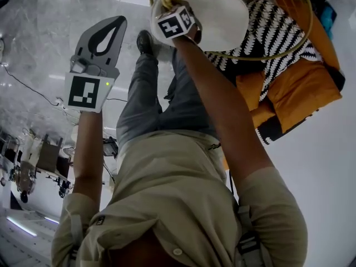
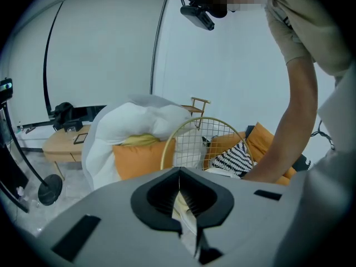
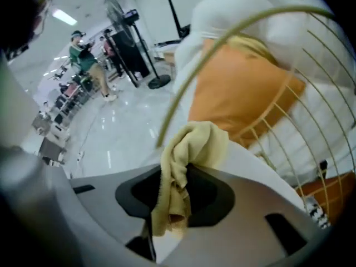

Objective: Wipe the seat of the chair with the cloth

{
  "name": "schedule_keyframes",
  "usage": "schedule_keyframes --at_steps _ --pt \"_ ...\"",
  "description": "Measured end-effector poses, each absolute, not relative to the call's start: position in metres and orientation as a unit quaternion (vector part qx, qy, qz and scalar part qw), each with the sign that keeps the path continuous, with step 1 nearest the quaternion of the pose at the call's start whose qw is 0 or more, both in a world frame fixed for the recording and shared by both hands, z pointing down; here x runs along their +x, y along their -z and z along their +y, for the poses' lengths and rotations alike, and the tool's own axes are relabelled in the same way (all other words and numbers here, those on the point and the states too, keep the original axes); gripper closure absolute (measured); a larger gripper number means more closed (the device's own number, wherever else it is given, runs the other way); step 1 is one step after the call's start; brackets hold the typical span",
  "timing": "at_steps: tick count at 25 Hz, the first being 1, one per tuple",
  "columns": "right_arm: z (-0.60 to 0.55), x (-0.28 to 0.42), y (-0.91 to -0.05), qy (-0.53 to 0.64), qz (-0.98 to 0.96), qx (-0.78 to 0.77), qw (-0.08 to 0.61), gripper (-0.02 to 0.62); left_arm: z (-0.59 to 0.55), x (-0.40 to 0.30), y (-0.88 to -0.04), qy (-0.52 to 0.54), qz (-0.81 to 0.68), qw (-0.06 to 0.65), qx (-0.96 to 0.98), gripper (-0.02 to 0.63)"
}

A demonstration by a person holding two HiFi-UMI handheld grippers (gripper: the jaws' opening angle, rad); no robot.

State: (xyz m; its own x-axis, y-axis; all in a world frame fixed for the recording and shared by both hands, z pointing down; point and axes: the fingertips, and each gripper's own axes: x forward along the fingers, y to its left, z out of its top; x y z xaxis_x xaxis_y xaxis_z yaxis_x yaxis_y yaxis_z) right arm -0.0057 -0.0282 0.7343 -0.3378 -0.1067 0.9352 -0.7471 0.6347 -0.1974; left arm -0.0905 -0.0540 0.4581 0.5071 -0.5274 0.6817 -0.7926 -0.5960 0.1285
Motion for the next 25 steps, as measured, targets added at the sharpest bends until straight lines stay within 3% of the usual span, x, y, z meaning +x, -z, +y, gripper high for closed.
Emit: schedule_keyframes --at_steps 3,7,11,15,18,21,25 --pt "-0.018 -0.044 -0.717 -0.307 -0.775 0.256 0.489 0.472 -0.056 -0.09 -0.457 -0.301 -0.392 0.214 0.842 0.589" --pt "-0.016 -0.015 -0.726 -0.307 -0.775 0.246 0.494 0.476 -0.056 -0.085 -0.456 -0.3 -0.39 0.22 0.842 0.589" --pt "-0.012 0.077 -0.754 -0.273 -0.742 0.239 0.564 0.476 -0.059 -0.083 -0.454 -0.297 -0.386 0.215 0.846 0.589" --pt "-0.025 0.226 -0.767 -0.284 -0.654 0.327 0.621 0.472 -0.06 -0.085 -0.457 -0.298 -0.386 0.217 0.846 0.589" --pt "-0.046 0.311 -0.753 -0.297 -0.6 0.412 0.618 0.471 -0.06 -0.088 -0.461 -0.298 -0.388 0.223 0.843 0.589" --pt "-0.042 0.34 -0.745 -0.293 -0.573 0.42 0.64 0.472 -0.058 -0.088 -0.461 -0.298 -0.386 0.224 0.844 0.589" --pt "-0.04 0.321 -0.749 -0.298 -0.575 0.421 0.636 0.483 -0.057 -0.085 -0.458 -0.294 -0.388 0.221 0.845 0.589"
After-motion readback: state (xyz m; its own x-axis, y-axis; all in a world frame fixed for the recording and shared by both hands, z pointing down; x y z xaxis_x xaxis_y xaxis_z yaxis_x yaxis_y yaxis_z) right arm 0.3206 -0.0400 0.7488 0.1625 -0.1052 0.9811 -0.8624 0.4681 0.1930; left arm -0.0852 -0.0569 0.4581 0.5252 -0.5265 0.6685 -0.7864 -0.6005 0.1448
